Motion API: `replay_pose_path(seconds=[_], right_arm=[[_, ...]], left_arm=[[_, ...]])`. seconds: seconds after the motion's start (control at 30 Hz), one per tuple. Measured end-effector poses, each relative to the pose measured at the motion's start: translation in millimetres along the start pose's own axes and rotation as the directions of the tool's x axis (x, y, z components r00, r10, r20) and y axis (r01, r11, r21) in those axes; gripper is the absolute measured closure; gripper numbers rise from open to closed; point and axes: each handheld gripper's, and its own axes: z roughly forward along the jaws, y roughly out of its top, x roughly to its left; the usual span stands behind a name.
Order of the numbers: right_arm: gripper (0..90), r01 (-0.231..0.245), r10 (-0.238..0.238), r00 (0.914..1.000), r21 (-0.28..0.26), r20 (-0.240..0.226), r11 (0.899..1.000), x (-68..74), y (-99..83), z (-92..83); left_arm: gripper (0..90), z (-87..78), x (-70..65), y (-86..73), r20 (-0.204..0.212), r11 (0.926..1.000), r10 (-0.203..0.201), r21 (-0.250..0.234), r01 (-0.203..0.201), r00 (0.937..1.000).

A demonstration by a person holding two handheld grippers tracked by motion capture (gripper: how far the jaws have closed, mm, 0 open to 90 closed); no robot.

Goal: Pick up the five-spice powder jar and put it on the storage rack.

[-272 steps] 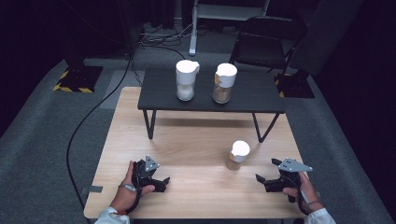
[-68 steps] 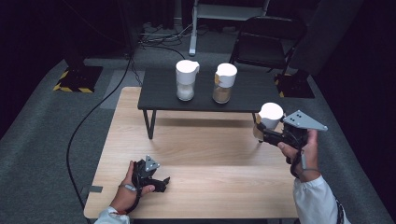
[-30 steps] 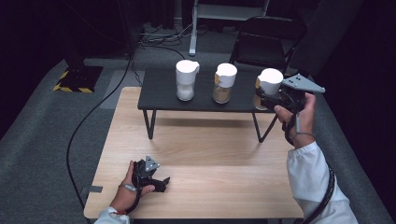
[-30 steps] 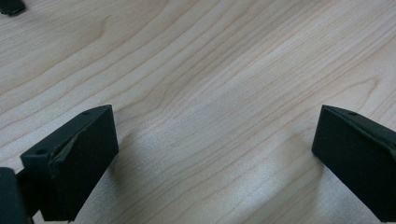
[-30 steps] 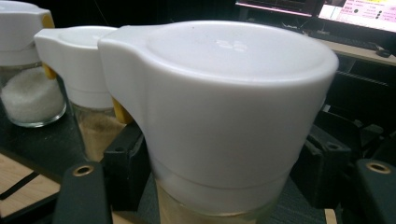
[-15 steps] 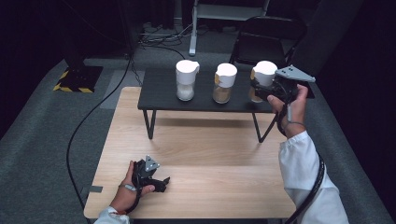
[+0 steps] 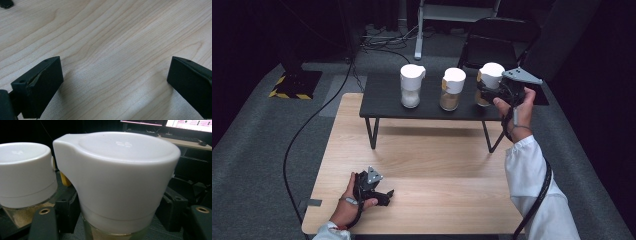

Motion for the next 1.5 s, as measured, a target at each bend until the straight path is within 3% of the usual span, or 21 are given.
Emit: replay_pose_path(seconds=[0.57,0.93,1.5], right_arm=[[29.8,-0.028,0.027,0.9987,0.024,0.044,0.999,0.2,-7.4,15.0],[29.7,-0.043,0.042,0.9983,0.038,0.041,0.998,-2.3,-11.4,16.3],[28.6,-0.076,0.076,0.9969,0.006,0.021,0.997,-8.8,-22.6,14.6]], left_arm=[[0.0,0.0,0.0,0.1,0.000,1.0000,0.000,0.000,0.000,1.0000],[0.0,0.0,0.0,0.0,0.000,1.0000,0.000,0.000,0.000,1.0000],[0.0,0.0,0.1,0.0,0.000,1.0000,0.000,0.000,0.000,1.0000]])
